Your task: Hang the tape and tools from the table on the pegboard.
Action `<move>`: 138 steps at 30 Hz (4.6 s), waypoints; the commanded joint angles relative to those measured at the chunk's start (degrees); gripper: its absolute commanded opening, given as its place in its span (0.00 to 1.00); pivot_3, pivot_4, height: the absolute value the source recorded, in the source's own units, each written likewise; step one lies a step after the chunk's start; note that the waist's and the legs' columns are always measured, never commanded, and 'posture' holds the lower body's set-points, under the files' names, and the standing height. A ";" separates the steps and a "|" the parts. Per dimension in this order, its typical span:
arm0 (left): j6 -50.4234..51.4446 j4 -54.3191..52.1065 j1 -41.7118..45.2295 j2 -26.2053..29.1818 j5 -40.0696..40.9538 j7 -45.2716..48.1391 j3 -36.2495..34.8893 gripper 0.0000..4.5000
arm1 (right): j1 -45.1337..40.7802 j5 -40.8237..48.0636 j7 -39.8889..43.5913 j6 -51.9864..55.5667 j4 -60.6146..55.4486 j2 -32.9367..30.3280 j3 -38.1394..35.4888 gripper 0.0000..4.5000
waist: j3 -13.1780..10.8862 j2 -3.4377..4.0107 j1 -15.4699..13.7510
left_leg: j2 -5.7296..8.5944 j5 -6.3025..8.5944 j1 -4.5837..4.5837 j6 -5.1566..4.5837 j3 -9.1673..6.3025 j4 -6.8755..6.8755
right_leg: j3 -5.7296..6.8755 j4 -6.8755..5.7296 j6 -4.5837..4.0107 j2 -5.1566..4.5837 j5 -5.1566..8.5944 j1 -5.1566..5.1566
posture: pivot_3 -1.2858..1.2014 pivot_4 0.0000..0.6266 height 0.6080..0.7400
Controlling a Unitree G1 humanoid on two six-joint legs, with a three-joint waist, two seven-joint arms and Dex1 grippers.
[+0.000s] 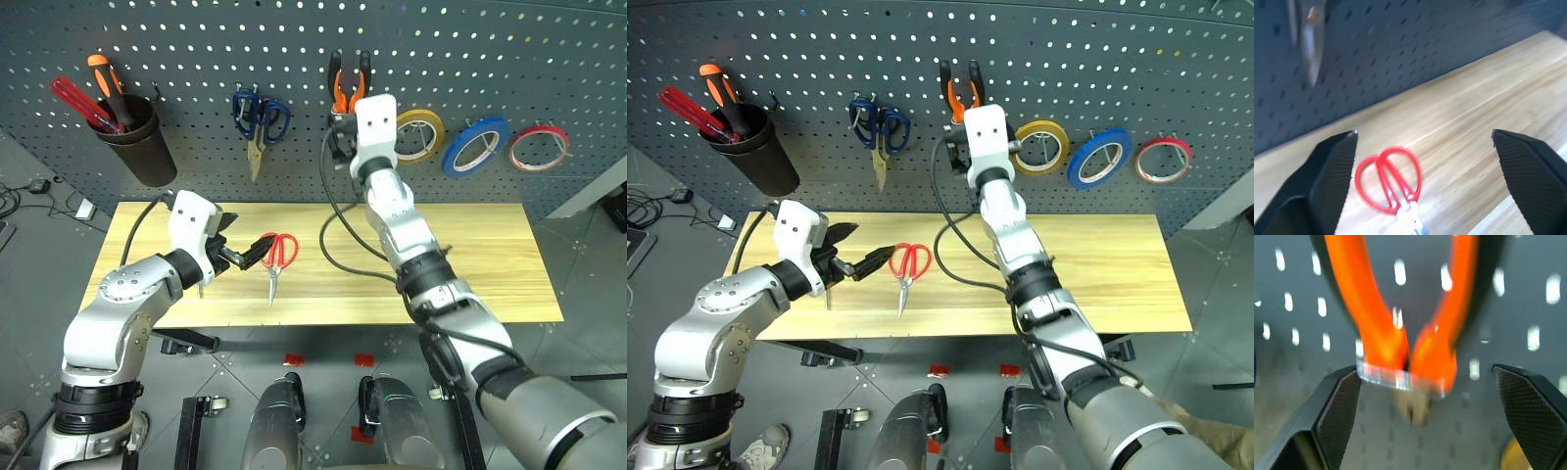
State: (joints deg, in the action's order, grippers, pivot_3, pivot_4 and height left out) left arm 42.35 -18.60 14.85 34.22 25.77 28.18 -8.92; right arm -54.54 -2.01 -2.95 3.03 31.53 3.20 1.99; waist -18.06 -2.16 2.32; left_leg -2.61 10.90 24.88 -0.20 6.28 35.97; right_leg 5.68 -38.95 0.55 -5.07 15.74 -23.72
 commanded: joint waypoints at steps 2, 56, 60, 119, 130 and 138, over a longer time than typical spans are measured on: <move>8.28 -1.65 -3.28 -0.93 -4.66 -8.33 2.13 0.99 | 15.08 9.51 16.42 20.73 -29.96 -5.02 6.59 1.00 | 0.02 -0.02 -0.02 | 0.00 0.05 0.07 0.01 0.02 -0.08 | -0.01 0.08 0.05 0.00 0.07 -0.07 | 0.47 0.51 1.00; -8.43 15.89 -6.61 -12.57 -22.97 -8.69 14.47 0.07 | 29.83 23.43 31.60 42.85 -64.51 -24.30 14.27 1.00 | 0.40 0.33 1.53 | -0.03 0.48 -0.10 -0.05 0.07 -0.03 | -0.01 0.13 0.13 -0.03 0.28 0.06 | 0.42 0.48 1.00; -17.43 1.94 -15.13 -11.32 -24.57 -10.92 11.41 0.07 | 31.77 23.70 30.70 35.93 -67.75 -21.96 11.96 1.00 | 0.32 0.20 1.99 | -0.04 0.48 0.08 -0.04 0.08 -0.07 | -0.03 0.18 0.14 -0.04 0.28 -0.10 | 0.42 0.48 1.00; 7.26 9.16 -6.05 -14.55 -19.45 -16.68 -13.84 0.69 | 23.04 16.26 20.92 45.27 -61.74 -12.18 16.85 1.00 | 0.35 0.12 4.19 | -0.08 0.47 0.00 -0.06 0.13 0.11 | -0.07 -0.08 0.13 0.02 0.27 -0.08 | 0.42 0.51 1.00; 5.57 30.04 8.36 -7.03 -15.79 -16.64 -18.92 0.69 | 15.17 17.60 19.06 56.01 -59.69 -6.86 16.43 1.00 | -1.12 -0.31 3.24 | -0.04 0.48 -0.04 -0.07 0.15 0.10 | -0.09 -0.05 0.11 -0.02 0.26 -0.09 | 0.43 0.66 1.00; 1.60 46.52 16.93 -3.89 -15.57 -16.20 -18.05 0.69 | 13.69 18.12 18.91 58.29 -59.83 -3.98 17.43 1.00 | -3.25 -0.61 2.75 | -0.07 0.47 0.04 -0.05 0.36 0.02 | -0.25 0.00 0.09 -0.05 0.29 -0.33 | 0.43 0.71 1.00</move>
State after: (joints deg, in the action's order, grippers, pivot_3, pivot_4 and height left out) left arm 45.77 25.49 30.83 28.29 10.07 11.98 -26.67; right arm -39.95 15.15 15.92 60.94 -26.23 -1.66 19.28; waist -21.31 -2.76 5.07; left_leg -2.68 11.37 24.92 -0.25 6.65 35.99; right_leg 5.43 -38.95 0.64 -5.12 16.03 -24.07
